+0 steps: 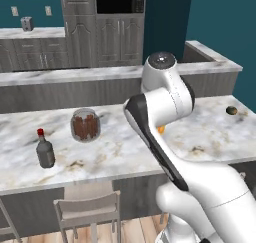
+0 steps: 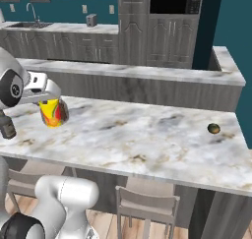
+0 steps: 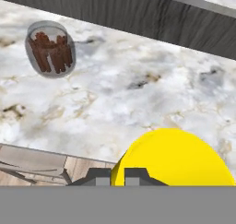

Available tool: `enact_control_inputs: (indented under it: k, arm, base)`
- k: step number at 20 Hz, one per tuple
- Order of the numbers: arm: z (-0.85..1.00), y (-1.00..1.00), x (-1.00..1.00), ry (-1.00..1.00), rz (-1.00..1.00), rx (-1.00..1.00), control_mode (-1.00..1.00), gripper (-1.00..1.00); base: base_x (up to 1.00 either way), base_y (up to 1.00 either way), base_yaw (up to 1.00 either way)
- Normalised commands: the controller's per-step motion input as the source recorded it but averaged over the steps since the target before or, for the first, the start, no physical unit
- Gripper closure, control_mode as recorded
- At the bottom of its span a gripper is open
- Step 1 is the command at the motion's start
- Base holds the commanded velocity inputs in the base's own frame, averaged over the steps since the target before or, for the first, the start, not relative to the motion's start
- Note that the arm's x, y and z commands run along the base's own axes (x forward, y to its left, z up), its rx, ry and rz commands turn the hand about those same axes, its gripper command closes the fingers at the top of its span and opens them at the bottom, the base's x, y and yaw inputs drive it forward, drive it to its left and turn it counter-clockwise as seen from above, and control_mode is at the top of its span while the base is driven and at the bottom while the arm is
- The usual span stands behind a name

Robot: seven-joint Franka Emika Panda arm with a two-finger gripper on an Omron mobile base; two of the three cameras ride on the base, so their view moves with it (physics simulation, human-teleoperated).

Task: Open the cabinet directly in front. Then move the liquor and the cup to the dining counter with the jar on it.

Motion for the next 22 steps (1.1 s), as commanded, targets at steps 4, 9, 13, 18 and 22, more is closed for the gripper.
enact_control_inputs:
  k: [4, 9, 13, 18, 22]
  arm:
    - [-0.45, 0.0, 0.16, 0.0, 0.03, -0.03, -1.0, 1.0]
    - [-0.29, 0.0, 0.18, 0.0, 0.03, 0.0, -1.0, 1.0]
    - [-0.24, 0.0, 0.27, 0.0, 0.02, 0.0, -1.0, 1.0]
    - [-0.17, 0.0, 0.33, 0.0, 0.01, 0.0, -1.0, 1.0]
    - [-0.15, 0.0, 0.39, 0.0, 0.01, 0.0, -1.0, 1.0]
  base:
    - [0.0, 0.0, 0.0]
    - [0.0, 0.0, 0.0]
    - [0.0, 0.0, 0.0]
    - [0.0, 0.0, 0.0]
    - [0.0, 0.0, 0.0]
